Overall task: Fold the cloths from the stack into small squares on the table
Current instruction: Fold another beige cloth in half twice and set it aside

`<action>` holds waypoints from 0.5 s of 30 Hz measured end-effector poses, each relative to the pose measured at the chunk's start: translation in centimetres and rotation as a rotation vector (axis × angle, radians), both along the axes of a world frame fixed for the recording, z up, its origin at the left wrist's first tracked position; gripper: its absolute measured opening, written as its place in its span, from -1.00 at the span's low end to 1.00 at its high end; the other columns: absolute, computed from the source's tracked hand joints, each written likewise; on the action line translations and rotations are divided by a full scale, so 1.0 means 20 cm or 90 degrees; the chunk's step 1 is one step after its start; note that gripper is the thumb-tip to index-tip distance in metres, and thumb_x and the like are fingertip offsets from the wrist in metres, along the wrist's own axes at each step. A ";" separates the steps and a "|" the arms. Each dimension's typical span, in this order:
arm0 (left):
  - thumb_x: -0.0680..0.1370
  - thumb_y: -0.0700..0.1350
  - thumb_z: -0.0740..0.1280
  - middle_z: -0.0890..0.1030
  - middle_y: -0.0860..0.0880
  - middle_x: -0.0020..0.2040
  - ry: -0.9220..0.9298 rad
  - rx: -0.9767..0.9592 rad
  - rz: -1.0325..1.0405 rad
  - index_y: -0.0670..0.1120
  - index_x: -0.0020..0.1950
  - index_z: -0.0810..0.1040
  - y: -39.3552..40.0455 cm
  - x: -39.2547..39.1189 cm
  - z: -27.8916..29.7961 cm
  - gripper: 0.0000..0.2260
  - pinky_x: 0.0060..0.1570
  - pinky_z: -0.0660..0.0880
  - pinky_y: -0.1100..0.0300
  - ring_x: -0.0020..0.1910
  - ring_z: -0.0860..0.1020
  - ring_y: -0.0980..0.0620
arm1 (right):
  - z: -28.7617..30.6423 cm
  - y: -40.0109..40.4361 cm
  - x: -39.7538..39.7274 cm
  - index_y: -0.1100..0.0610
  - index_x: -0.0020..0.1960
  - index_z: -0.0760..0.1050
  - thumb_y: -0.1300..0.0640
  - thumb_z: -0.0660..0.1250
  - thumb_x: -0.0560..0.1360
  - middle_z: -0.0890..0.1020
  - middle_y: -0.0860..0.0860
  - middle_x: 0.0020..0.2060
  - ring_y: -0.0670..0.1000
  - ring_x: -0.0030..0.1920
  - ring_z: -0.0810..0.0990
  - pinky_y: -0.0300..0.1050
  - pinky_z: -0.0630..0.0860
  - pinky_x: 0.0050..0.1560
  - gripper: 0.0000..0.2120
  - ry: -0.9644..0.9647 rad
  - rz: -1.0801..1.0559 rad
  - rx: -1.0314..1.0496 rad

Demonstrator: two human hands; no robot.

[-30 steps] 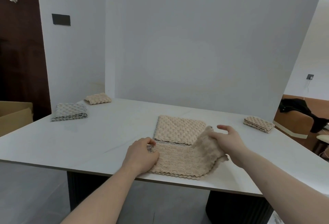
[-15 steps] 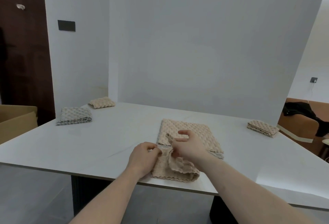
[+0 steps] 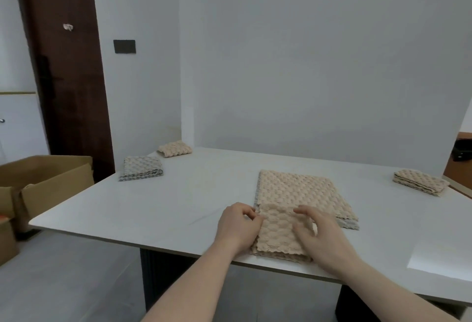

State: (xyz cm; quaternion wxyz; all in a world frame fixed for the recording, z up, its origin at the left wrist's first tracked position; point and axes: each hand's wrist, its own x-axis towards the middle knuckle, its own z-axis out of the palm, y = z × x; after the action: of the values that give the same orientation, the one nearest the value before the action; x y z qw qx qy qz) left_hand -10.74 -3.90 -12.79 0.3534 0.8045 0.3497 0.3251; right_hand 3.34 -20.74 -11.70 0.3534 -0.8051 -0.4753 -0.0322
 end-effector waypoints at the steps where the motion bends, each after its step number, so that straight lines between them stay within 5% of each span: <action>1: 0.47 0.04 0.44 0.67 0.20 0.03 0.008 0.008 0.006 -0.01 -0.38 0.59 0.00 0.00 0.00 -0.75 -0.01 0.46 0.27 0.01 0.59 0.18 | -0.03 0.00 0.01 -0.15 0.38 0.47 -0.11 0.31 0.59 0.45 -0.21 0.42 -0.11 0.44 0.37 -0.18 0.27 0.42 -0.64 0.000 0.008 -0.030; 7: 0.42 0.01 0.43 0.60 0.19 0.01 -0.011 0.014 0.007 0.01 -0.32 0.53 0.00 0.00 -0.01 -0.83 0.08 0.47 0.22 0.07 0.55 0.16 | -0.11 0.02 0.00 -0.12 0.62 0.15 -0.29 0.03 0.64 0.12 -0.21 0.61 -0.16 0.61 0.05 -0.12 0.03 0.60 -0.40 -0.044 0.014 -0.167; 10: 0.47 0.05 0.41 0.51 0.22 0.14 -0.044 -0.001 -0.033 0.14 -0.07 0.57 0.01 0.01 -0.01 -0.92 0.17 0.37 0.22 0.20 0.47 0.19 | -0.11 0.02 0.01 -0.12 0.65 0.02 -0.30 -0.04 0.64 0.02 -0.19 0.64 -0.15 0.63 -0.05 -0.02 -0.04 0.62 -0.37 -0.044 0.015 -0.215; 15: 0.59 0.13 0.29 0.38 0.30 0.40 0.063 0.091 -0.113 0.26 0.31 0.56 0.02 0.02 -0.04 -0.71 0.46 0.24 0.11 0.41 0.30 0.20 | -0.11 0.04 0.00 -0.07 0.67 -0.05 -0.28 -0.09 0.64 -0.04 -0.18 0.64 -0.16 0.63 -0.12 0.04 -0.12 0.63 -0.35 -0.036 0.021 -0.240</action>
State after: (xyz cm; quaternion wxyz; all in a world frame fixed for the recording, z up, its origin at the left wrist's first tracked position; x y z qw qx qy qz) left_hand -10.40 -3.43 -13.58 0.3045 0.8706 0.2699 0.2765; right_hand 3.39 -19.86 -14.00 0.1834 -0.8480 -0.4956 0.0408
